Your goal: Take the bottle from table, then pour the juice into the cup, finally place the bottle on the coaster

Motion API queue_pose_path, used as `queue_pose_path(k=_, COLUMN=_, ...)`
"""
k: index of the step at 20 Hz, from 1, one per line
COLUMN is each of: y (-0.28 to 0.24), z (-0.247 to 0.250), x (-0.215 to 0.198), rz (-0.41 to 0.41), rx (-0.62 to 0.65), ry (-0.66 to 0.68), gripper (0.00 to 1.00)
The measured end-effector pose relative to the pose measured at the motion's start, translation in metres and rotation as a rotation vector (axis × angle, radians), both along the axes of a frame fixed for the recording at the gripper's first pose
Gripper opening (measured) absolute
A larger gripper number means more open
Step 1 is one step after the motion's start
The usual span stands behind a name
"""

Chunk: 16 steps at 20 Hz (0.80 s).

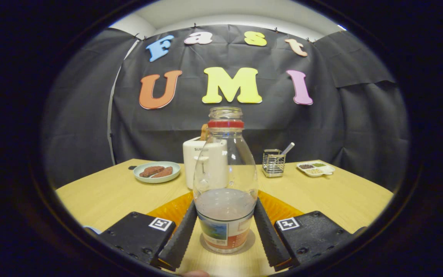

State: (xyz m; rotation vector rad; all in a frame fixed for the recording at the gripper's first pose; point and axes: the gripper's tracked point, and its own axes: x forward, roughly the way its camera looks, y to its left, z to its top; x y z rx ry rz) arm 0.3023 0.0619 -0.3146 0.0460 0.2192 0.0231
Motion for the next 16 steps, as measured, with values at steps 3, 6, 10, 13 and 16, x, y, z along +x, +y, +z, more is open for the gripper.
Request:
queue_pose_path(k=3, y=0.005, z=0.000, x=0.001, rz=0.012, rx=-0.013, ry=0.012, gripper=0.84)
queue_pose_path(k=6, y=0.001, z=0.008, x=-0.002, rz=-0.005, rx=-0.009, ry=-0.003, gripper=0.86)
queue_pose_path(k=10, y=0.005, z=0.013, x=-0.003, rz=0.004, rx=-0.017, ry=-0.010, gripper=0.95)
queue_pose_path(k=13, y=0.003, z=0.027, x=-0.008, rz=0.001, rx=-0.029, ry=-0.039, gripper=1.00)
queue_pose_path(k=16, y=0.001, z=0.041, x=-0.014, rz=-0.003, rx=-0.031, ry=-0.056, gripper=1.00)
